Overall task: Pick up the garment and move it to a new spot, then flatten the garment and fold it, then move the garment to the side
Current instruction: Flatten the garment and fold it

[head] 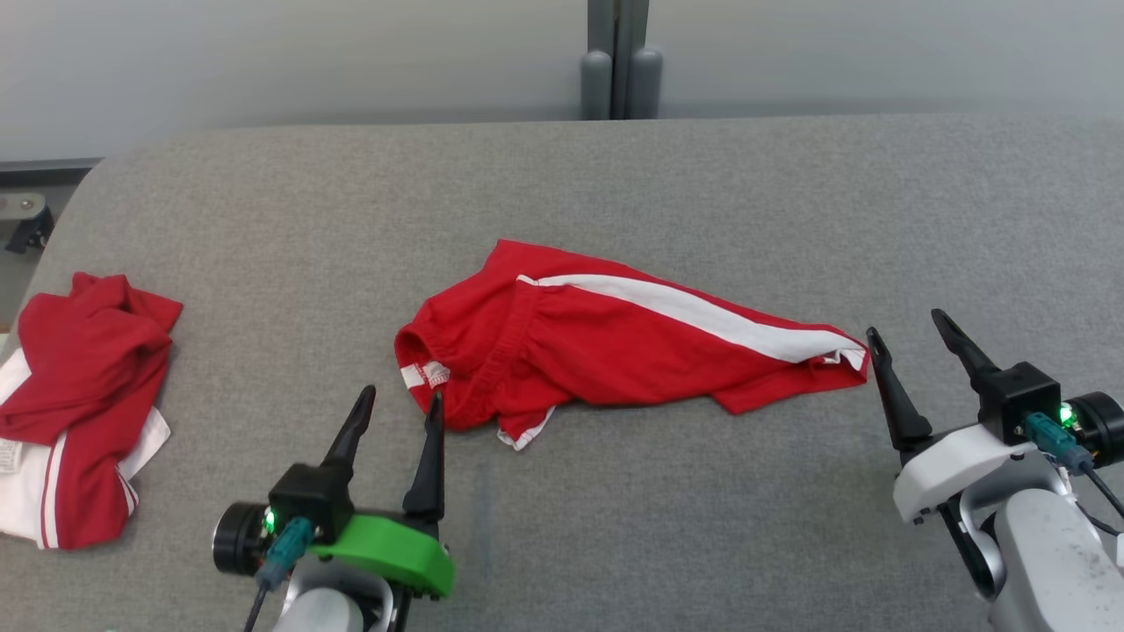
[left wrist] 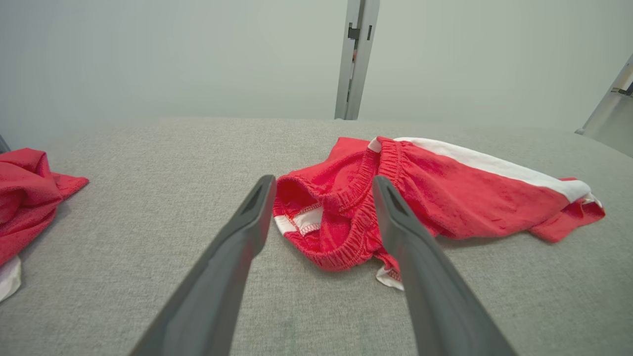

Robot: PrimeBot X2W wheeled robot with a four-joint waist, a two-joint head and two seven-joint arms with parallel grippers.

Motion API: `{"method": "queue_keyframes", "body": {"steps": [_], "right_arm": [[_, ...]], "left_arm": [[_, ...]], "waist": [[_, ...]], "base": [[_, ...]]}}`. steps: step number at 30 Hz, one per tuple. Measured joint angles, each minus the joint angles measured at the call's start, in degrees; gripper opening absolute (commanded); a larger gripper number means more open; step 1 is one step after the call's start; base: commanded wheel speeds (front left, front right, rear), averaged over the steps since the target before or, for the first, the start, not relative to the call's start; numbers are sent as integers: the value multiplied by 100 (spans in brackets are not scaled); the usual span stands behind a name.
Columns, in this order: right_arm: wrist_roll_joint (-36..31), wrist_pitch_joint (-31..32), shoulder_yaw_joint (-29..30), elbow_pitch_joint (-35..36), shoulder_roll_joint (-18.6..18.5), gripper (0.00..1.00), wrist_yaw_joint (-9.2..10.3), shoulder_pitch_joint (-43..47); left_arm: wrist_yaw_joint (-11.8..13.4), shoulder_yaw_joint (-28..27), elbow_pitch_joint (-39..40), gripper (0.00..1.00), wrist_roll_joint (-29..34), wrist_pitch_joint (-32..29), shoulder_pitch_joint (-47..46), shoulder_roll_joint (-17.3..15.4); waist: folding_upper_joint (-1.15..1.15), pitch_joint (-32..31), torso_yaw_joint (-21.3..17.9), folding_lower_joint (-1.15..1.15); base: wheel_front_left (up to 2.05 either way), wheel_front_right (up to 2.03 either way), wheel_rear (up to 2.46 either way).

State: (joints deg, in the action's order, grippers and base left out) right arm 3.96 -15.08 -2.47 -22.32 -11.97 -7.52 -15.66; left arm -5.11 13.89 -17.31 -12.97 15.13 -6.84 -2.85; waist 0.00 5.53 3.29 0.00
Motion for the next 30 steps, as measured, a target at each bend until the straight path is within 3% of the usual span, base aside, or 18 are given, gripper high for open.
{"method": "queue_keyframes", "body": {"steps": [11, 17, 27, 28, 29, 30], "right_arm": [[-152, 0, -2, 125, 364, 100, 0, 91], [-163, 0, -79, 132, 394, 100, 0, -7], [-203, 0, -164, 105, 475, 100, 0, -51], [-204, 0, -170, 105, 480, 100, 0, -51], [-212, 0, -176, 104, 480, 100, 0, -50], [-213, 0, -183, 97, 480, 100, 0, -51]], "left_arm": [[-143, 726, -1077, 100, -386, 3, -1778, 3], [-183, 991, -2315, 100, -883, -22, -2672, 5], [-218, 1822, -3377, 100, -1846, -190, -3225, 7], [-219, 1934, -3398, 88, -1953, -188, -3225, 7], [-219, 2007, -3418, 66, -2007, -179, -3225, 7], [-219, 2097, -3449, 53, -2078, -163, -3227, 7]], "waist": [[0, 398, -344, 0], [0, 600, -562, 0], [0, 719, -661, 0], [0, 709, -644, 0], [0, 703, -630, 0], [0, 693, -611, 0]], "base": [[0, 0, 0], [0, 0, 0], [0, 0, 0], [0, 0, 0], [0, 0, 0], [0, 0, 0]]}}
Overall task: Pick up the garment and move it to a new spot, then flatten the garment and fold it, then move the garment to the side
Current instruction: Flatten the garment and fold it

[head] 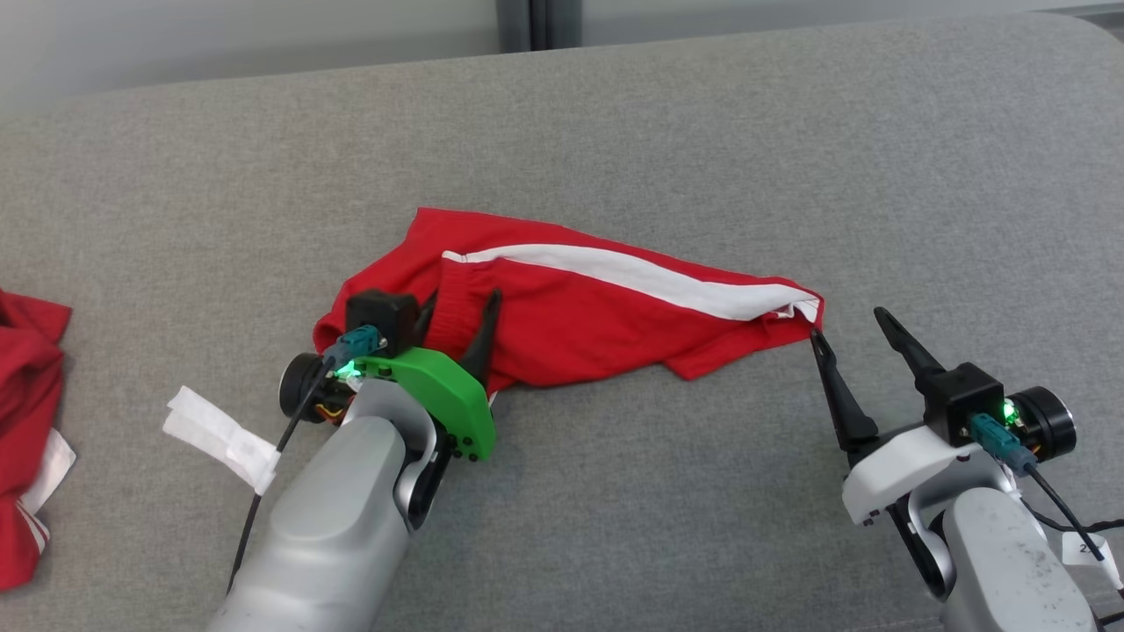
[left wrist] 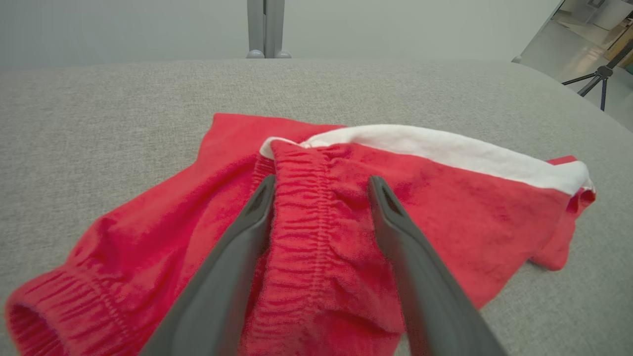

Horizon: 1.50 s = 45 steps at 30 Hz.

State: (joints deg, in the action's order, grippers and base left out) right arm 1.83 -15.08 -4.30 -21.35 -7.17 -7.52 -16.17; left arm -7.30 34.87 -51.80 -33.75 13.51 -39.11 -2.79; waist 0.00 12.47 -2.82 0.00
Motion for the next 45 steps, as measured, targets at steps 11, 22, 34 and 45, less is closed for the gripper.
{"method": "queue_keyframes", "body": {"steps": [11, 22, 34, 45], "right_arm": [[43, 0, 2, -79, -45, 100, 0, 113], [129, 0, 79, -190, 64, 100, 0, 492], [177, 0, 59, -275, 100, 100, 0, 599], [252, 0, 171, -138, 225, 100, 0, 743]], "left_arm": [[-1, 33, 368, 0, -203, 146, -16, 1], [-1, -415, 1061, 0, 263, 153, 1340, -115], [27, -1152, 1526, 100, 755, 152, 2491, -242], [125, -2390, 2850, 100, 1742, 162, 3410, -141]], "waist": [[0, -261, 200, 0], [0, -752, 596, 0], [0, -987, 664, 0], [0, -1147, 614, 0]], "base": [[0, 0, 0], [0, 0, 0], [0, 0, 0], [0, 0, 0]]}}
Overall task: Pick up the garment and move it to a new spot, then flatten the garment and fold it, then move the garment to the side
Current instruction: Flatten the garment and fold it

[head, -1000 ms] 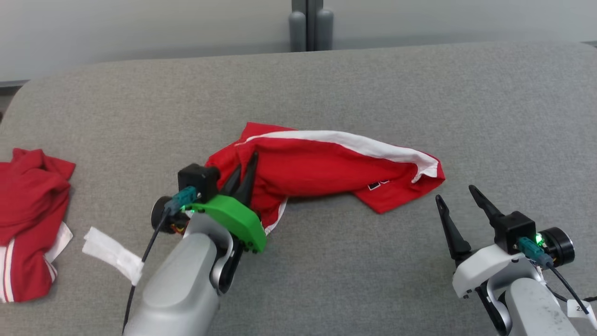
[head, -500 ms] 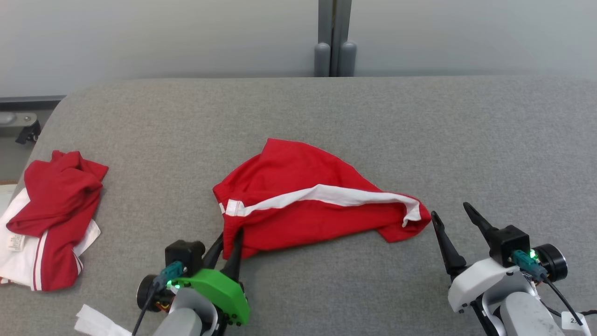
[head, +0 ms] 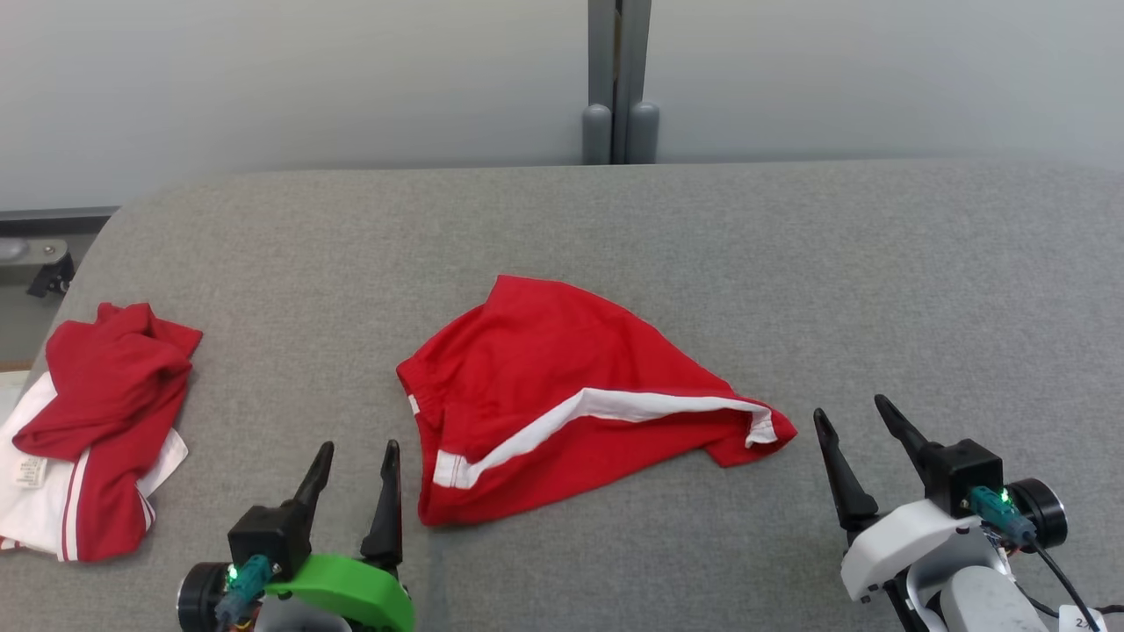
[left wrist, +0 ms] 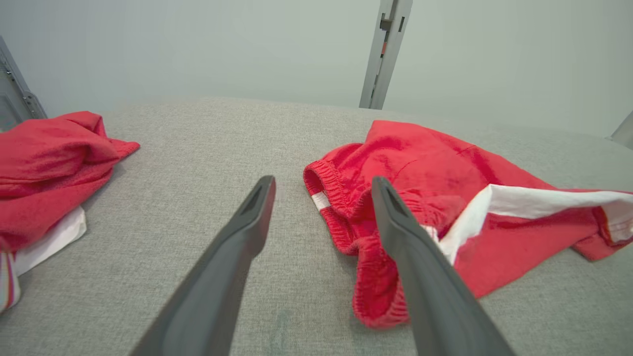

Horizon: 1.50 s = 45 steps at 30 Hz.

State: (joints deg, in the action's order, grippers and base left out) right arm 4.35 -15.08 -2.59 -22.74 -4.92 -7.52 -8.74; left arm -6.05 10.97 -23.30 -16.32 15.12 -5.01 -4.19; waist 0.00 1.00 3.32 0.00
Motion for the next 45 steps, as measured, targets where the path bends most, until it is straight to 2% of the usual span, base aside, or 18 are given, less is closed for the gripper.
{"method": "queue_keyframes", "body": {"steps": [5, 16, 26, 36, 39, 41, 43, 44, 45], "right_arm": [[33, 0, 65, 51, 83, 100, 0, 105], [96, 0, -80, -44, 186, 100, 0, 216], [509, 0, -617, -486, 205, 100, 0, 198], [791, 0, -595, -700, 210, 100, 0, -118], [825, 0, -538, -723, 209, 94, 0, -150], [829, 0, -498, -714, 213, 85, 0, -163], [833, 0, -445, -668, 211, 51, 0, -194], [843, 0, -424, -630, 210, 29, 0, -219], [851, 0, -411, -605, 211, 13, 0, -241]], "left_arm": [[-2, -279, 285, 100, 348, 1, 169, 87], [-49, -160, 296, 100, 365, 1, 263, 130], [-46, 23, 354, 100, 315, 1, 240, 132], [-57, 30, 415, 100, 330, 1, 151, 132], [-65, 24, 425, 100, 332, 1, 110, 132], [-76, 26, 438, 100, 332, 1, 108, 132], [-81, 26, 456, 100, 330, 1, 106, 132], [-93, 33, 464, 100, 323, 1, 101, 132], [-96, 35, 469, 100, 313, 0, 93, 132]], "waist": [[0, -22, -50, 0], [0, -33, -67, 0], [0, 130, 123, 0], [0, 379, 405, 0], [0, 439, 465, 0], [0, 476, 493, 0], [0, 507, 508, 0], [0, 524, 511, 0], [0, 537, 512, 0]], "base": [[0, 0, 0], [0, 0, 0], [0, 0, 0], [0, 0, 0], [0, 0, 0], [0, 0, 0], [0, 0, 0], [0, 0, 0], [0, 0, 0]]}}
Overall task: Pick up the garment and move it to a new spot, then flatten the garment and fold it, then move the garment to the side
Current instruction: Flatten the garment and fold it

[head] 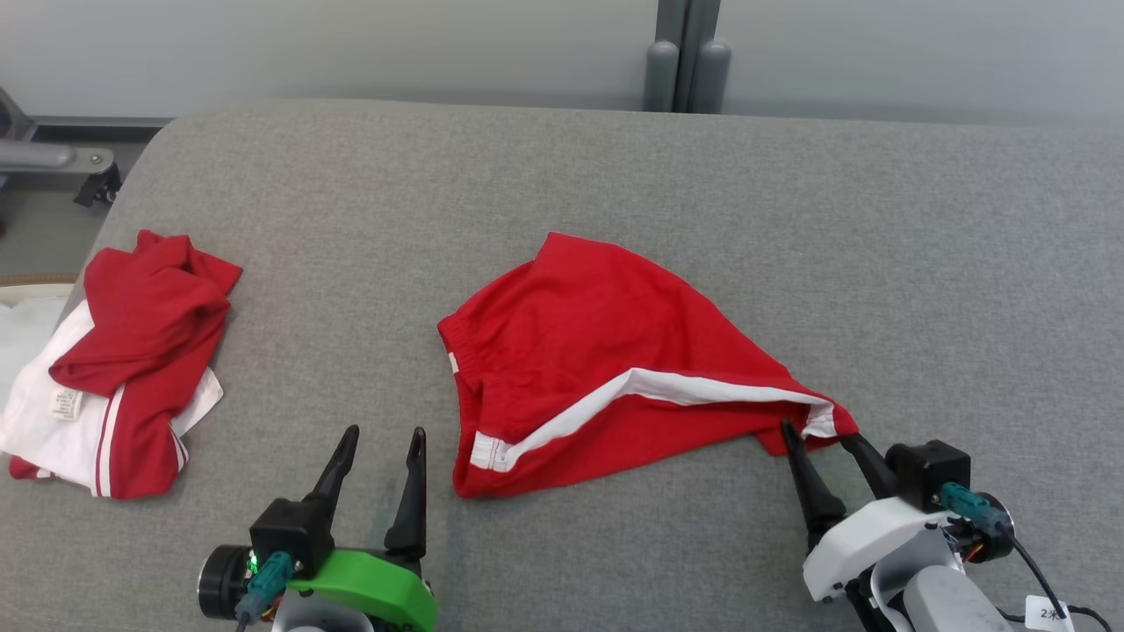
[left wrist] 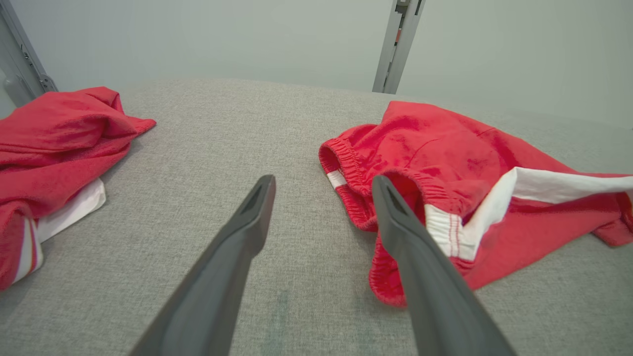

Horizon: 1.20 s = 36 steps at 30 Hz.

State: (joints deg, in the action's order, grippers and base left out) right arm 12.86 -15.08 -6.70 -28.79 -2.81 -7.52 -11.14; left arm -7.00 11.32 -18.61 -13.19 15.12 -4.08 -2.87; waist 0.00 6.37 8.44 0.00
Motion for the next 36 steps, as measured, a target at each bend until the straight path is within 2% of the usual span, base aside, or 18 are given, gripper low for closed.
{"method": "queue_keyframes", "body": {"steps": [1, 8, 16, 24, 25, 26, 27, 28, 36], "right_arm": [[9, 0, 31, 55, 1, 0, 0, -8], [-3, 0, 159, 110, 0, 0, 0, 10], [-102, 0, 231, 70, -1, 0, 0, 63], [-126, 0, 259, 65, 0, 0, 0, 77], [-126, 0, 267, 65, 0, 0, 0, 76], [-126, 0, 272, 65, 0, 0, 0, 76], [-126, 0, 285, 65, 0, 0, 0, 75], [-130, 0, 299, 65, 0, 0, 0, 74], [-137, 0, 344, 66, 0, 0, 0, 31]], "left_arm": [[-4, 11, 9, 100, -24, 1, -9, 0], [-19, 218, -20, 100, -382, 1, -45, 1], [-30, 920, -489, 100, -1236, 1, -296, 5], [-31, 1221, -902, 100, -1521, 1, -500, -2], [-31, 1261, -913, 84, -1546, 0, -509, -12], [-31, 1278, -915, 48, -1548, 1, -513, -16], [-31, 1298, -916, 26, -1567, 1, -520, -29], [-31, 1314, -915, 0, -1596, 0, -531, -42], [-31, 1618, -1093, 0, -1837, 1, -596, -151]], "waist": [[0, 14, -1, 0], [0, 2, -84, 0], [0, -14, -196, 0], [0, 22, -231, 0], [0, 27, -230, 0], [0, 32, -228, 0], [0, 36, -223, 0], [0, 38, -217, 0], [0, 26, -175, 0]], "base": [[0, 0, 0], [0, 0, 0], [0, 0, 0], [0, 0, 0], [0, 0, 0], [0, 0, 0], [0, 0, 0], [0, 0, 0], [0, 0, 0]]}}
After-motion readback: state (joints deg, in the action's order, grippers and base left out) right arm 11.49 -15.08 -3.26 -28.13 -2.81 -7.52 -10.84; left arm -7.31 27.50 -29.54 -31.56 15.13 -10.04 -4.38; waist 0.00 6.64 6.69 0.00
